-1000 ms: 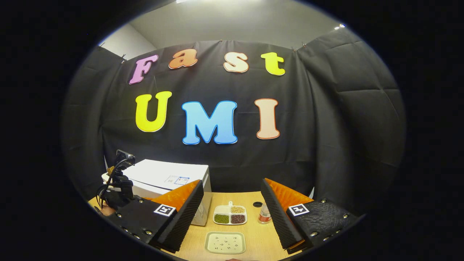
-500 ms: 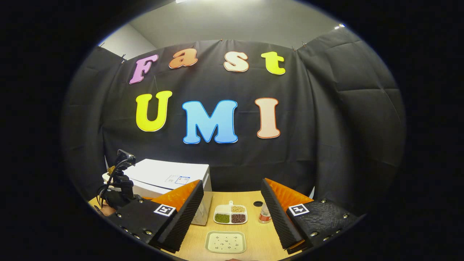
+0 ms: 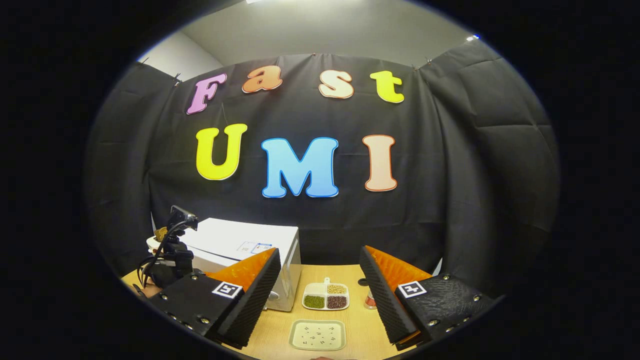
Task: Open the microwave oven with the left hand, put the food in, and close the microwave oven.
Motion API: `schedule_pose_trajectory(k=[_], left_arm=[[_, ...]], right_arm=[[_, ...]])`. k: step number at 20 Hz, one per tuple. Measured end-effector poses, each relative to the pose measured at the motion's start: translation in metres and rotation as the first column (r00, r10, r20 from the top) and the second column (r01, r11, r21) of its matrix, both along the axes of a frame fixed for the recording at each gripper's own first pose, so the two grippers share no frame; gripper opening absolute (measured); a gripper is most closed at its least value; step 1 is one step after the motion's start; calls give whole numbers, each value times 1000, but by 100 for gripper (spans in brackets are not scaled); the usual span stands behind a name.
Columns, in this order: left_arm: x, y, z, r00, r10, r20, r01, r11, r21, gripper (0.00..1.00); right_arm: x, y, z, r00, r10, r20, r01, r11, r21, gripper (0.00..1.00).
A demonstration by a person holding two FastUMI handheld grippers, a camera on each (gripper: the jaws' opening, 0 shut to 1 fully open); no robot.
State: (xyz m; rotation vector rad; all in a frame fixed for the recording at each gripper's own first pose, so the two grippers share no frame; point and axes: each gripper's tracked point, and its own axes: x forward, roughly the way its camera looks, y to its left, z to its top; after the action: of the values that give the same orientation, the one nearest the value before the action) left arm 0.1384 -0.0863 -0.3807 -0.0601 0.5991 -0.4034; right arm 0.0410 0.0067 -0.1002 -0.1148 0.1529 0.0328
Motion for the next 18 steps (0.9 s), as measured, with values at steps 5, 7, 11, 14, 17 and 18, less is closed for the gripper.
schedule_pose_trajectory(k=[5,7,11,14,17,18], left_arm=[[9,-1,-2,999,25,-33,-25,1000,-3,7],[8,-2,-4,1000,7,-15,-7,1000,7,7],[9,0,3,1000,13,-8,-13,1000,5,7],[6,13,45,996,41,85,-42,999,19,7],[-5,30,112,975,62,213,-66,998,11,10],[-10,36,135,966,72,249,-75,997,2,15]], right_arm=[[1,7,-1,1000,15,-3,-15,1000,-1,97],[-2,5,2,1000,8,7,-8,1000,-8,98],[-5,-1,1,1000,-13,3,13,1000,0,97],[-7,-1,5,1000,-26,12,26,1000,2,97],[-8,3,14,999,-29,34,29,1000,5,97],[-8,6,18,999,-27,40,27,1000,5,97]])
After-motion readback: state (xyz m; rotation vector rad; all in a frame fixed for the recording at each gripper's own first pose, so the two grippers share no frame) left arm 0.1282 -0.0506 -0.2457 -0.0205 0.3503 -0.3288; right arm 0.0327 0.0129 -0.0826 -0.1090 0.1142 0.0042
